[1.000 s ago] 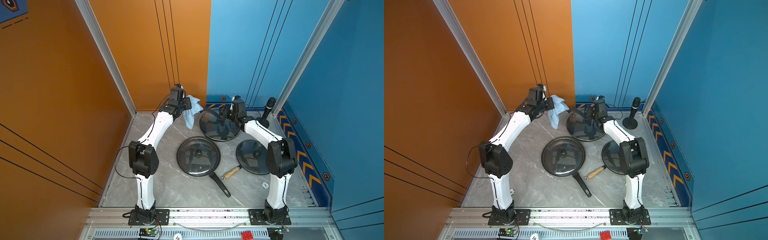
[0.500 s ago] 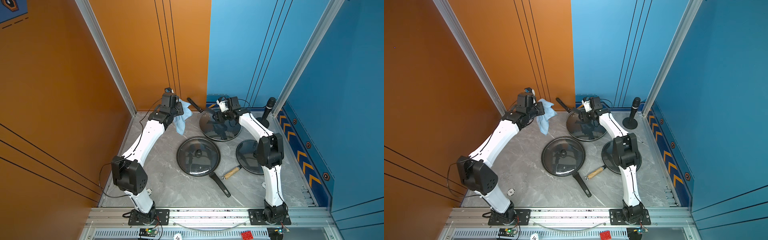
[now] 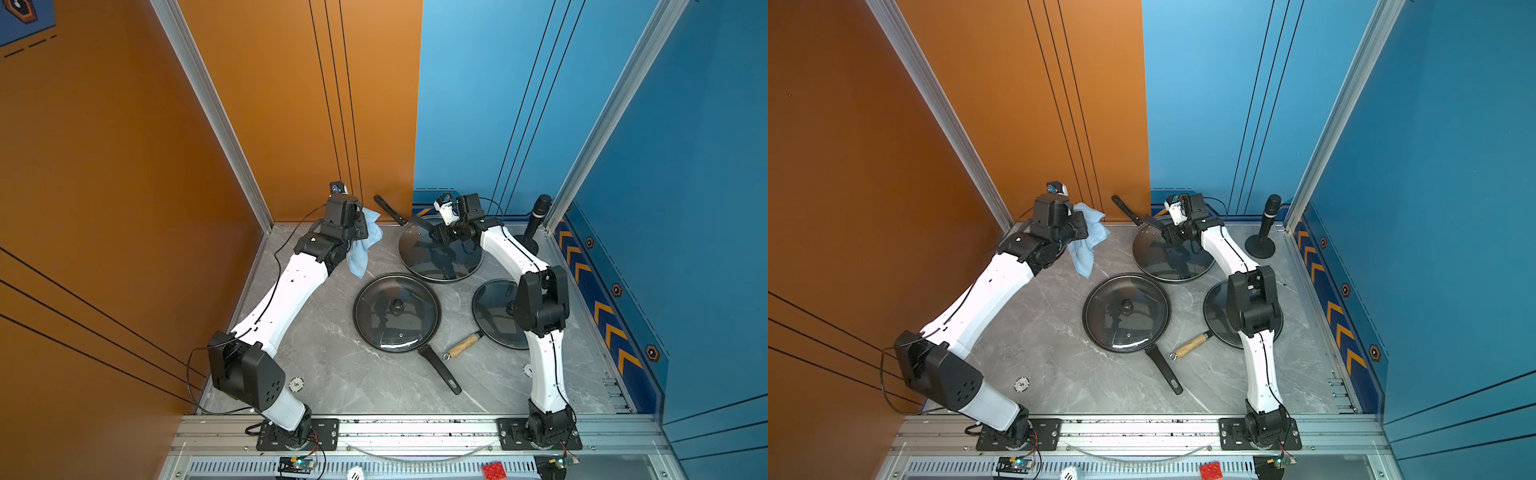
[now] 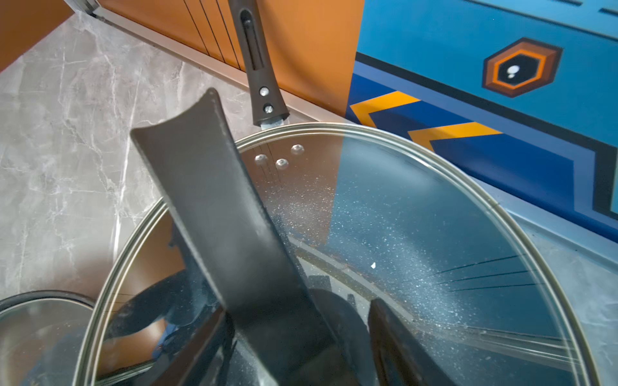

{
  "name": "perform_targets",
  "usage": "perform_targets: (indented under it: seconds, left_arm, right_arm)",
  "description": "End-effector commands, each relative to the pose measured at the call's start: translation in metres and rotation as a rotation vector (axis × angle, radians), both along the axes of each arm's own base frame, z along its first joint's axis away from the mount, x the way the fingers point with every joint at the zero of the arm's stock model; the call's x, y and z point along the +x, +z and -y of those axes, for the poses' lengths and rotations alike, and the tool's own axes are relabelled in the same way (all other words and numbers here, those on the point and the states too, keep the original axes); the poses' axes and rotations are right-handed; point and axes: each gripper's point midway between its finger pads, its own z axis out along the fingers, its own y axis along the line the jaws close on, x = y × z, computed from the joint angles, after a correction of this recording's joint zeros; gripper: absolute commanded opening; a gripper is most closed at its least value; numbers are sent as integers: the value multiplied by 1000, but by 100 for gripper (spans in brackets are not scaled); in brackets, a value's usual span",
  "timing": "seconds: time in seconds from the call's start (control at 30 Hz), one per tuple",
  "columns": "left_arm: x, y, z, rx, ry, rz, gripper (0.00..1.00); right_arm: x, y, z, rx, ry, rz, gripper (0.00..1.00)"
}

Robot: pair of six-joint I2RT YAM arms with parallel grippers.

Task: Wipe the pot lid with a cloth
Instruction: Pick up the pot lid from the cooking pot.

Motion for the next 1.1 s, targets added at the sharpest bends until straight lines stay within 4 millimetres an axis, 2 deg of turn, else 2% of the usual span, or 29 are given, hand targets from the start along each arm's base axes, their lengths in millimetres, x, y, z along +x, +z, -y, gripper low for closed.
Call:
perform_targets:
  seconds: [0.0, 0.27, 0.37, 0.5, 0.53, 0.63, 0.7, 0.87, 1.07]
  left_arm:
    - [-14, 8, -8, 32, 30, 14, 0]
    - [-18, 4, -8, 32, 38, 20, 0]
    - [-19, 2, -8, 32, 39, 23, 0]
    - [-18, -1, -7, 27, 36, 24, 0]
    - [-18, -1, -6, 27, 34, 23, 0]
    - [-19, -3, -6, 27, 32, 21, 0]
    - [-21, -4, -7, 28, 34, 18, 0]
    - [-27, -8, -12, 30, 46, 17, 0]
    - [-30, -7, -14, 30, 50, 18, 0]
  right_arm:
    - [6, -40, 28, -37, -158, -79, 58]
    - [14, -45, 43, 61, -450, -88, 42]
    - [10, -48, 54, 85, -612, -99, 38]
    - [8, -49, 47, 109, -640, -101, 39]
    - [10, -45, 46, 112, -636, -92, 42]
    - [14, -29, 37, 109, -551, -52, 64]
    - [14, -19, 32, 66, -462, -9, 70]
    - [6, -13, 35, -82, -300, 53, 76]
    - [0, -41, 31, -104, -230, 21, 76]
